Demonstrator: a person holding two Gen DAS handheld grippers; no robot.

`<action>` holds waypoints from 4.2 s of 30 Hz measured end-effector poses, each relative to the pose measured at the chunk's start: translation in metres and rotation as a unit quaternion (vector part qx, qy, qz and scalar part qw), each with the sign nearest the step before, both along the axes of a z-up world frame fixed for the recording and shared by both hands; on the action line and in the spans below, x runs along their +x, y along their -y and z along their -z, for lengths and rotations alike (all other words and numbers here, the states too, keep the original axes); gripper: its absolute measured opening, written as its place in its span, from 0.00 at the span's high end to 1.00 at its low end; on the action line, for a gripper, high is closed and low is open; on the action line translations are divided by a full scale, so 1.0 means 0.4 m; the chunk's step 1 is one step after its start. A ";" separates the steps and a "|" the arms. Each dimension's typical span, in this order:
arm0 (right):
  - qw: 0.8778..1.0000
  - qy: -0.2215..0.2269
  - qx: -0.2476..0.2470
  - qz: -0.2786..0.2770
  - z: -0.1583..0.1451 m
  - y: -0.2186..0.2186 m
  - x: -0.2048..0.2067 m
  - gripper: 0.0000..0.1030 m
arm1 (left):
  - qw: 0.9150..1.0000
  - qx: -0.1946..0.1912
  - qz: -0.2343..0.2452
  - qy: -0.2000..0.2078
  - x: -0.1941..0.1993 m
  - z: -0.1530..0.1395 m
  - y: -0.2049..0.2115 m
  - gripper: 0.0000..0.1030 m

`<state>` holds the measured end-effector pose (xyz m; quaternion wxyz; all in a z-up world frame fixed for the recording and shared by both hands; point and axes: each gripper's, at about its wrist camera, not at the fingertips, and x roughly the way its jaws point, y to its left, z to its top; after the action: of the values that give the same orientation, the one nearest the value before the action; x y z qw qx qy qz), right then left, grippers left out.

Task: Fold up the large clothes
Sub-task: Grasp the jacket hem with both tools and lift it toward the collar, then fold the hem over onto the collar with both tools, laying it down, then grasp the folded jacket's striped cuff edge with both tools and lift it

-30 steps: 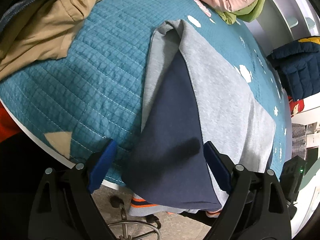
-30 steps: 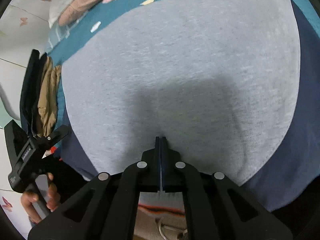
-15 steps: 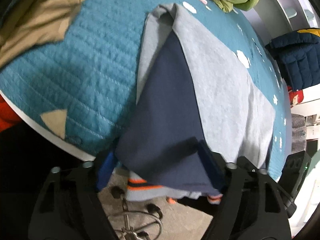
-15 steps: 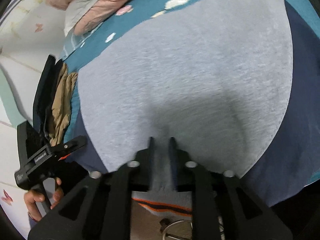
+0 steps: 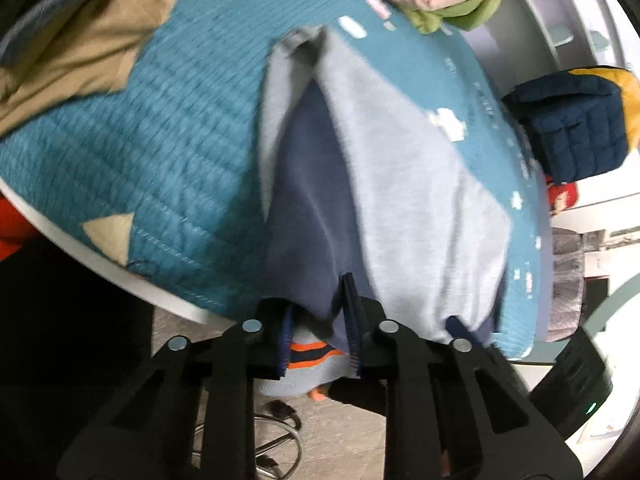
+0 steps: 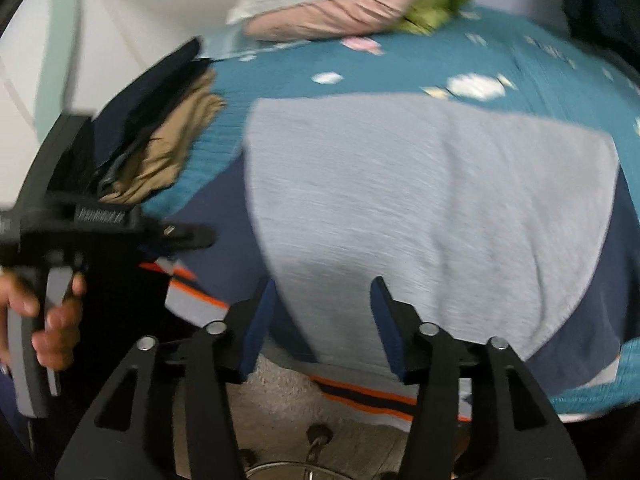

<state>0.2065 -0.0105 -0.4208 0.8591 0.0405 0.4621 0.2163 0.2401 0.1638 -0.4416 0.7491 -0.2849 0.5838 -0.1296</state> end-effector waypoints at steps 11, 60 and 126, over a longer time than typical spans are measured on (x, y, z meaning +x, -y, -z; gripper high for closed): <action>0.998 0.025 0.004 -0.051 -0.002 -0.102 -0.019 0.36 | 0.999 -0.013 0.024 0.020 0.034 -0.078 0.067 0.81; 0.887 -0.062 0.200 0.411 0.059 0.742 -0.082 0.72 | 0.986 0.107 0.126 0.037 0.060 0.041 0.522 0.21; 0.870 -0.132 0.329 0.343 0.170 0.749 -0.002 0.67 | 0.974 0.109 0.192 0.050 0.101 0.021 0.664 0.47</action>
<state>0.2057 -0.3100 -0.4886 0.7472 0.5051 0.4301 0.0405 0.2805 -0.1017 -0.4501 0.7652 -0.0772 0.6000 -0.2205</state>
